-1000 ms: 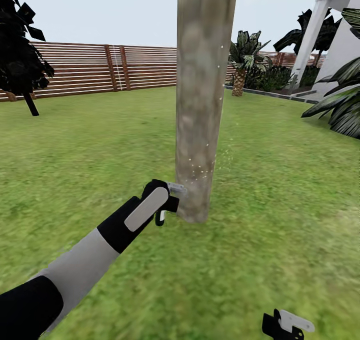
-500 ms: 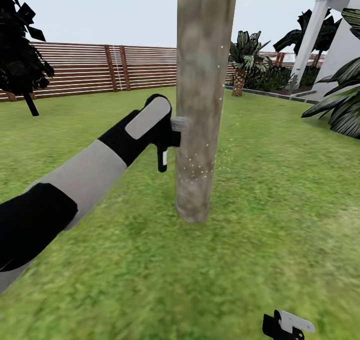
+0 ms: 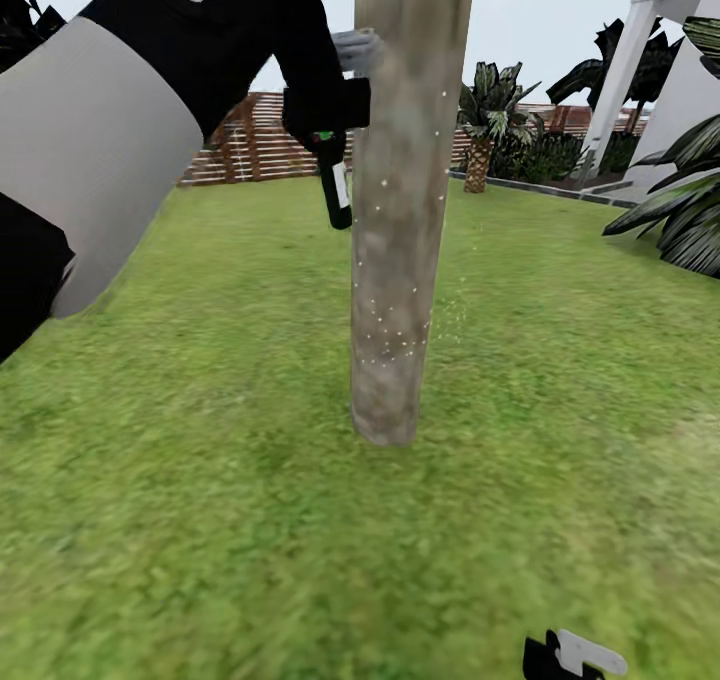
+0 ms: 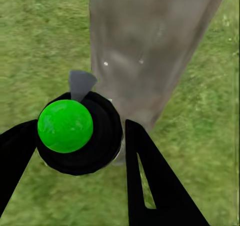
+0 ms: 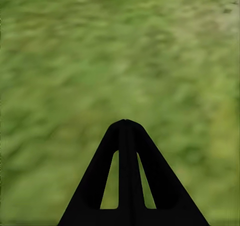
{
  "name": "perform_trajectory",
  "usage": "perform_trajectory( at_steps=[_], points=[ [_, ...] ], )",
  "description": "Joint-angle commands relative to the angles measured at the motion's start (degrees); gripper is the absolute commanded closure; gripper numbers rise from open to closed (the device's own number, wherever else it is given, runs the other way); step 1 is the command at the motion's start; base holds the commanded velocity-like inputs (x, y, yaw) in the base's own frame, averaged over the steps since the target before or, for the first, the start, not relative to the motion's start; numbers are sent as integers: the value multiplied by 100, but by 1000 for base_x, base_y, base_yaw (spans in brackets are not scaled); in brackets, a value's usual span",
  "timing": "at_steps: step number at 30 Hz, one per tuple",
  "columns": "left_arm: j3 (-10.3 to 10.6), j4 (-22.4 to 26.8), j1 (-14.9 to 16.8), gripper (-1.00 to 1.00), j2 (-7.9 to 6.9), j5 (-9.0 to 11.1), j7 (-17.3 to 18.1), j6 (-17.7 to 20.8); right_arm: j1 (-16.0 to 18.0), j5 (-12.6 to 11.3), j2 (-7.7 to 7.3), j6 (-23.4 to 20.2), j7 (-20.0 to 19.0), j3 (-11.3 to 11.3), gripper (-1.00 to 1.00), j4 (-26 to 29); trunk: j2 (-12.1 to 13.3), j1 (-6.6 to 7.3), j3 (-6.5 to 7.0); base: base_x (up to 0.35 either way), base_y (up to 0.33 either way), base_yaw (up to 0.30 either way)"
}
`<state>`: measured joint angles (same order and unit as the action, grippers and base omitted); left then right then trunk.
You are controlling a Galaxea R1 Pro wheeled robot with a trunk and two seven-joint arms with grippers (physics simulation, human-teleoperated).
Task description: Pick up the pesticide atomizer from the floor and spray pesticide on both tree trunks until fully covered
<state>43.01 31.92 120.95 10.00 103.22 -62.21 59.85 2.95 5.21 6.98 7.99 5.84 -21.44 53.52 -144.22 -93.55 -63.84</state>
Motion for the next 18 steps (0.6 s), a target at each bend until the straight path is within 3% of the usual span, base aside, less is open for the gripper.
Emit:
perform_trajectory(
  at_steps=[1,6,9,13,14,15,18],
  points=[
    [17,-35,139,100,0,157,-51,15,3,56,5,9,13,-12,100,-7,-1,-3,-6,0,0,0],
    [16,-210,547,100,0,620,-24,15,12,54,5,9,14,-10,100,-25,-1,-3,-6,0,0,0],
    [15,-184,590,100,0,890,-1,15,12,55,5,8,14,-9,100,-26,-1,-3,-6,0,0,0],
    [12,-114,597,100,0,1108,117,15,12,55,5,9,14,-11,100,-26,-1,-3,-6,0,0,0],
    [16,15,598,100,0,1351,146,15,12,57,5,9,14,-10,100,-26,-1,-3,-6,0,0,0],
    [15,97,597,100,0,1428,153,15,13,58,5,7,14,-11,100,-26,-1,-3,-6,0,0,0],
    [11,310,595,100,0,1523,161,15,13,56,5,6,15,-13,100,-26,-1,-3,-6,0,0,0]
  ],
)
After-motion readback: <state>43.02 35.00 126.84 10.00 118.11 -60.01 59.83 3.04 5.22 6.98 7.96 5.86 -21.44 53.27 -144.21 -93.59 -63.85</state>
